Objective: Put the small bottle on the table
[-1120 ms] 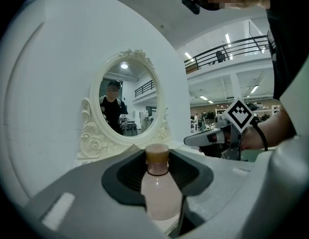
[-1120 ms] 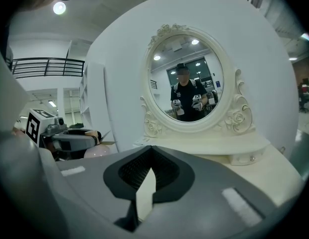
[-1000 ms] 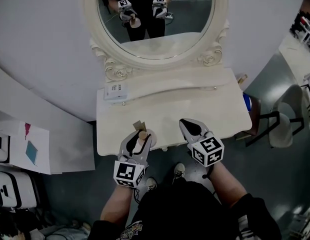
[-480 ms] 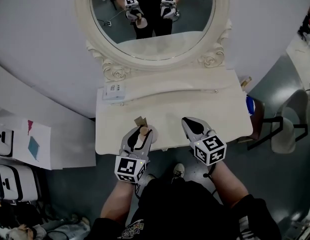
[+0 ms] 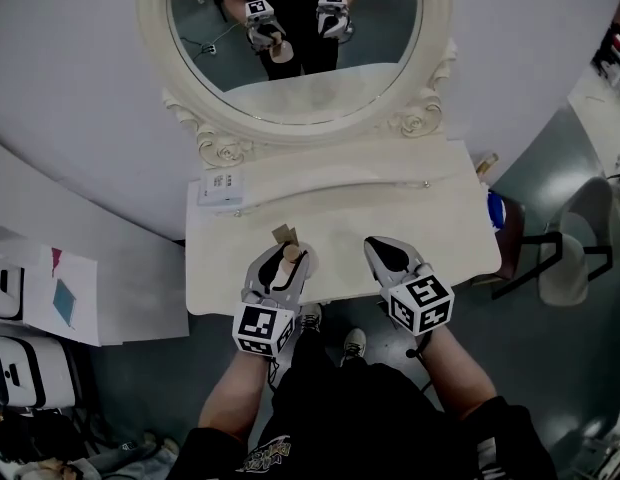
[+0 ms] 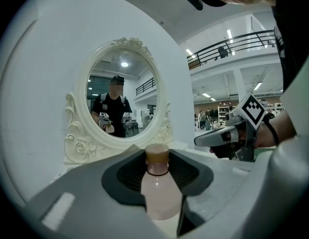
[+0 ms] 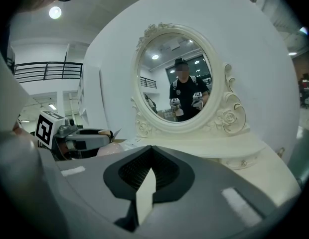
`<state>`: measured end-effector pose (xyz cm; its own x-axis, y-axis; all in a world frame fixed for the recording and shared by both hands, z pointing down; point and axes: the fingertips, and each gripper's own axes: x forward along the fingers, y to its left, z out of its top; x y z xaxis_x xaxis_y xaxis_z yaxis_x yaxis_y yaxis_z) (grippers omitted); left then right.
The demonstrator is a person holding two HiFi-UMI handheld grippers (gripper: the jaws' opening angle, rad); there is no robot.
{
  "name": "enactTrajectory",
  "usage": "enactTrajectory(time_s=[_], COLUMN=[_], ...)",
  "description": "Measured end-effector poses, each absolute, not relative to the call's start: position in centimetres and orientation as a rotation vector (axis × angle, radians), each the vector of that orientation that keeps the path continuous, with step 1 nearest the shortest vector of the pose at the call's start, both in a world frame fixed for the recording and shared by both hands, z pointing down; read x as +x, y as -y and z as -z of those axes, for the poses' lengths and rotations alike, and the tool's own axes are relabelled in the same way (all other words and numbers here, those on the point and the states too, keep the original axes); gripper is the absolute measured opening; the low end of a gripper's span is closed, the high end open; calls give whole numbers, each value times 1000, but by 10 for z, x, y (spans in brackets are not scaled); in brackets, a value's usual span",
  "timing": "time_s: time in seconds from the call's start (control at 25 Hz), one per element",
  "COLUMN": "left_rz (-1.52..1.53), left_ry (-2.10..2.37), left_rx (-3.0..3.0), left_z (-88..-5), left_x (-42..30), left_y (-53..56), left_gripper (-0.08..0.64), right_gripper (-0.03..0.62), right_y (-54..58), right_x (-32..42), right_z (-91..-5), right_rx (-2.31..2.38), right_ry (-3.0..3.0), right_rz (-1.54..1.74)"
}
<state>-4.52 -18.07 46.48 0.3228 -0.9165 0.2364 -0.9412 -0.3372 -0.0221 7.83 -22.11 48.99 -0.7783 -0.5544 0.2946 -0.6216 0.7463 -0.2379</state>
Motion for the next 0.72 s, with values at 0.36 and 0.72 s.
enactTrajectory(time_s=[0.36,0.72], left_rz=[-332,-345], left_ry=[1649,1582], left_rx=[2519,2549], left_z=[-473,-487], left_x=[-50,-68], left_y=[215,259], left_gripper=[138,138], right_gripper=[28,28], right_y=[244,271], right_x=[77,61], right_z=[-496,-503], right_rx=[1033,1106], right_ry=[2692,2641], right_rz=[-502,-537])
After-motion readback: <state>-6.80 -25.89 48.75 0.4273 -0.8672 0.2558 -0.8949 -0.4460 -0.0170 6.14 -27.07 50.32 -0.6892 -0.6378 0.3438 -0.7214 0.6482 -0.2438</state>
